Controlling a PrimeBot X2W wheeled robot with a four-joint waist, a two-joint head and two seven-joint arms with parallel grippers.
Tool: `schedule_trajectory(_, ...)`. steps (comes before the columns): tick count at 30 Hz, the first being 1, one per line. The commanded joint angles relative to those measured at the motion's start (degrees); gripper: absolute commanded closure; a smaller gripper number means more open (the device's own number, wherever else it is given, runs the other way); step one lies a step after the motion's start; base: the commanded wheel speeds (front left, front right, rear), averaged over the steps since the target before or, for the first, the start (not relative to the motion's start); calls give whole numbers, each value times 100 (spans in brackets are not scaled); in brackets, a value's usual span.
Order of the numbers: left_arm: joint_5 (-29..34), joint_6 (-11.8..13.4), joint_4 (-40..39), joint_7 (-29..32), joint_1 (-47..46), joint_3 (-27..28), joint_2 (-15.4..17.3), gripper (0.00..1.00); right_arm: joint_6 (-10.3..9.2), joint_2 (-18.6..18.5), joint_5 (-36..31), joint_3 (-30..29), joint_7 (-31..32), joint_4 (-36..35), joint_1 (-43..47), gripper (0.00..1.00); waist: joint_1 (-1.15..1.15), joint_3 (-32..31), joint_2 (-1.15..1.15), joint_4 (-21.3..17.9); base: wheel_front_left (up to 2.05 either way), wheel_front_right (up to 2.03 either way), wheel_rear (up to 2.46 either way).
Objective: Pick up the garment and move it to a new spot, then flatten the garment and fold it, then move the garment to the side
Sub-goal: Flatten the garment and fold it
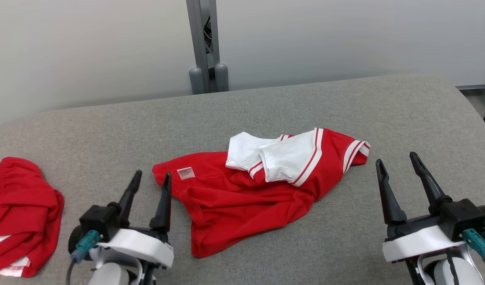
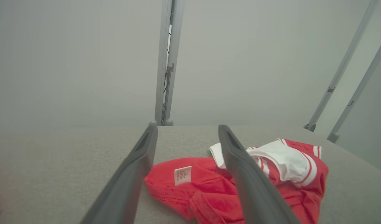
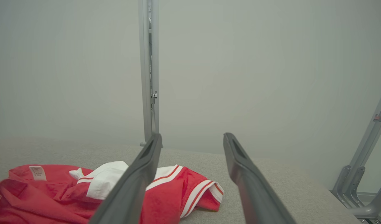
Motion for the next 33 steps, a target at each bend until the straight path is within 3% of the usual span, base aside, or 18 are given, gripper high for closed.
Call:
schedule_trajectory(1, -26, -29, 86, -7, -31, -64, 9, 0, -4, -25, -15, 5, -2, -1, -2, 0, 0, 9, 0, -23, 0, 0, 0)
schedule_trajectory(6, 43, -56, 678, -7, -133, -510, 15, 0, -4, -9, 12, 61, -3, 44, -10, 0, 0, 71, 0, -109, 0, 0, 0)
schedule_trajectory(14, 156, 165, 1710, -8, -779, -965, 18, 0, -4, 19, 42, 130, -3, 45, -160, 0, 0, 415, 0, -227, 0, 0, 0)
schedule_trajectory(18, 98, 500, 2297, -8, -1246, -799, 17, 0, -4, 34, 53, 180, -3, 46, -255, 0, 0, 604, 0, -294, 0, 0, 0)
schedule_trajectory(23, 1, 650, 2788, -8, -1704, -511, 79, 0, -4, 39, 69, 242, -3, 52, -328, 0, 0, 766, 0, -364, 0, 0, 0)
schedule_trajectory(29, -170, 655, 3501, -9, -2204, -244, 189, 0, -3, 48, 95, 247, -3, 68, -394, 0, 0, 896, 0, -448, 0, 0, 0)
schedule_trajectory(33, -308, 521, 3987, 27, -2393, -170, 213, 0, -3, 51, 137, 242, -3, 76, -388, 0, 0, 900, 0, -471, 0, 0, 0)
